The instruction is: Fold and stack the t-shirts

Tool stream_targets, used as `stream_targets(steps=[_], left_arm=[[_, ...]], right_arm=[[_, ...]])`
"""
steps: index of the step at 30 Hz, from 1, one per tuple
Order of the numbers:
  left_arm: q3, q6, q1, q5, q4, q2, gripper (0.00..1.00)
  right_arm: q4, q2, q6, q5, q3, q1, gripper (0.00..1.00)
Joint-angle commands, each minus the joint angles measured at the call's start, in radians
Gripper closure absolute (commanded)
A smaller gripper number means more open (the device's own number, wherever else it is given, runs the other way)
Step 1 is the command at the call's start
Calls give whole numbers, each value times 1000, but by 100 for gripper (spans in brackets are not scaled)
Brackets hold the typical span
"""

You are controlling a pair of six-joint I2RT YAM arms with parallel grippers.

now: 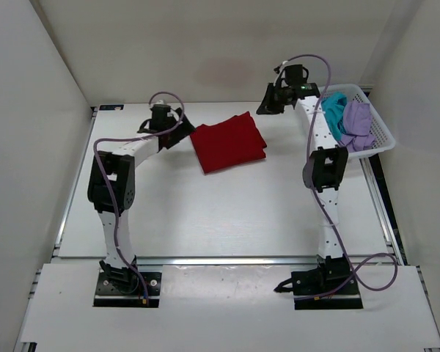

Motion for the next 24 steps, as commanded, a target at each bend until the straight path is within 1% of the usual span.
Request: stream_targets(steps=[1, 3, 5, 7, 8, 9, 10, 11, 13, 14, 15, 16, 17, 18, 19, 20, 21, 22, 23, 24], left_arm=[[2, 88, -136, 10, 20, -79, 1], [-10, 125, -178, -36, 29, -87, 1], [-51, 136, -170, -44, 43, -101, 1], [-108, 115, -133, 46, 100, -123, 5], [-142, 107, -112, 50, 106, -136, 12], [-174, 103, -97, 53, 143, -148, 27], [-183, 98, -83, 42, 143, -144, 48], [-185, 107, -80, 48, 134, -142, 53], [-180, 113, -75, 37, 88, -110, 53], [-188, 110, -72, 45, 98, -101, 50], [-190, 98, -69, 69, 105, -79, 44], [-186, 89, -64, 86, 105, -58, 38], [-180, 83, -66, 100, 105, -49, 33], [-165, 80, -70, 108, 127, -24, 31], [-154, 78, -75, 105, 128, 0, 28], [-141, 76, -81, 111, 123, 26, 26], [-102, 75, -86, 114, 117, 39, 26], [-73, 66, -95, 135, 117, 68, 27], [-61, 58, -102, 155, 117, 102, 30], [-35, 49, -104, 163, 117, 117, 34]], right_arm=[[-140, -57, -60, 92, 29, 80, 100], [-183, -73, -61, 129, 34, 107, 99], [-201, -147, -67, 168, 29, 127, 100], [-206, -218, -72, 202, 6, 141, 100], [-213, -265, -72, 218, 3, 140, 100], [-216, -305, -69, 231, -10, 147, 100], [-217, -333, -78, 233, -27, 152, 100], [-217, -376, -83, 247, -49, 160, 99], [-214, -437, -90, 280, -90, 189, 88], [-212, -471, -87, 299, -134, 190, 85], [-206, -514, -97, 314, -152, 209, 80], [-188, -536, -100, 337, -203, 224, 76], [-175, -581, -101, 351, -266, 241, 73], [-133, -643, -106, 385, -314, 244, 68], [-77, -724, -100, 391, -419, 253, 63], [7, -759, -95, 391, -546, 256, 58], [56, -851, -91, 367, -613, 253, 57], [151, -891, -69, 330, -755, 234, 54], [197, -971, -49, 310, -878, 220, 52], [284, -1046, -19, 263, -993, 203, 51]])
